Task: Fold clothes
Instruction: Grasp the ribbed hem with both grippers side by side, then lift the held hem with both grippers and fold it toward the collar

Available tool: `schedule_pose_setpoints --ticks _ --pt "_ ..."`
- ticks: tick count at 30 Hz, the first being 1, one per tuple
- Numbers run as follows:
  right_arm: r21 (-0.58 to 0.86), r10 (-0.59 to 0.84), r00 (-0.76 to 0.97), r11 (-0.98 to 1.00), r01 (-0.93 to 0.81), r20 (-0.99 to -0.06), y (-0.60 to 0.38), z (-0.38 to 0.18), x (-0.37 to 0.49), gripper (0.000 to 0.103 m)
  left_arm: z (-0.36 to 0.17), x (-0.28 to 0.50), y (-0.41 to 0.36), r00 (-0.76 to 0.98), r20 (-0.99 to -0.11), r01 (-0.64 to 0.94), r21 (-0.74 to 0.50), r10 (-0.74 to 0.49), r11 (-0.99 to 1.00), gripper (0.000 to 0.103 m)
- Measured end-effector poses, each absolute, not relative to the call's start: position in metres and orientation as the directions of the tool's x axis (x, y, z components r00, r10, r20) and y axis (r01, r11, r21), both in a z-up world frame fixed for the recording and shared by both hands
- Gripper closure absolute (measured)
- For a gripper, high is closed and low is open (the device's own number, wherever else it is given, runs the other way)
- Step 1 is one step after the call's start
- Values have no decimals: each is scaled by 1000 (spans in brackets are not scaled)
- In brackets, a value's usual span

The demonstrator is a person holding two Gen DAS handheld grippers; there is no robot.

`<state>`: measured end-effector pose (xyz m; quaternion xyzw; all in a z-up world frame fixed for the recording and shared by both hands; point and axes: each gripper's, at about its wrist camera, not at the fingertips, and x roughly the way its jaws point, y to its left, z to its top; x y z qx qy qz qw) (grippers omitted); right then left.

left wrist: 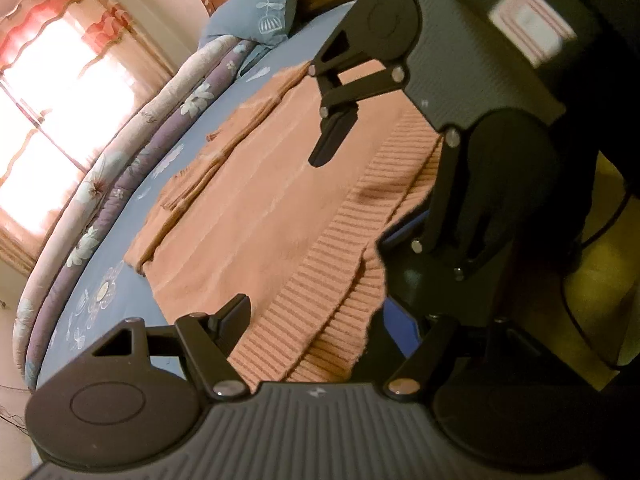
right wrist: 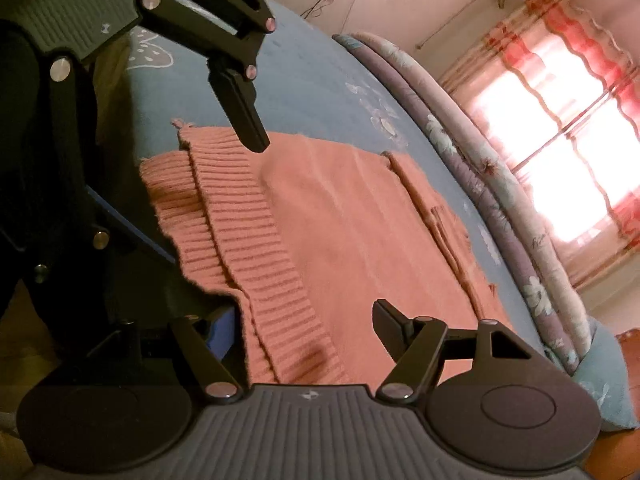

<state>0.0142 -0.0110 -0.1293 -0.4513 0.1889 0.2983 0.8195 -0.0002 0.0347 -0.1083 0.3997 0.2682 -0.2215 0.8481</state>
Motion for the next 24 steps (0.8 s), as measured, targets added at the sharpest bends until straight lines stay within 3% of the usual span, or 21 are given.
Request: schedule_pose_setpoints --ticks 9,11,14,15,24 --pt "-593 352 695 362 -719 -627 -7 -124 15 36 -109 -5 37 757 -630 599 561 -175 571 29" --pt "-585 359 682 350 -731 -637 -6 -122 15 63 -112 -4 33 765 -623 590 578 -163 564 29" --pt "-573 368 662 332 -749 -653 -4 -120 15 91 -114 -8 27 782 -602 583 614 -162 532 29" --pt "-570 372 657 327 -754 -656 -4 -120 14 95 -114 -9 25 788 -595 579 625 -160 525 29" --pt "-567 384 668 353 -744 -638 -6 -106 12 95 -125 2 8 847 -525 503 745 -81 439 29"
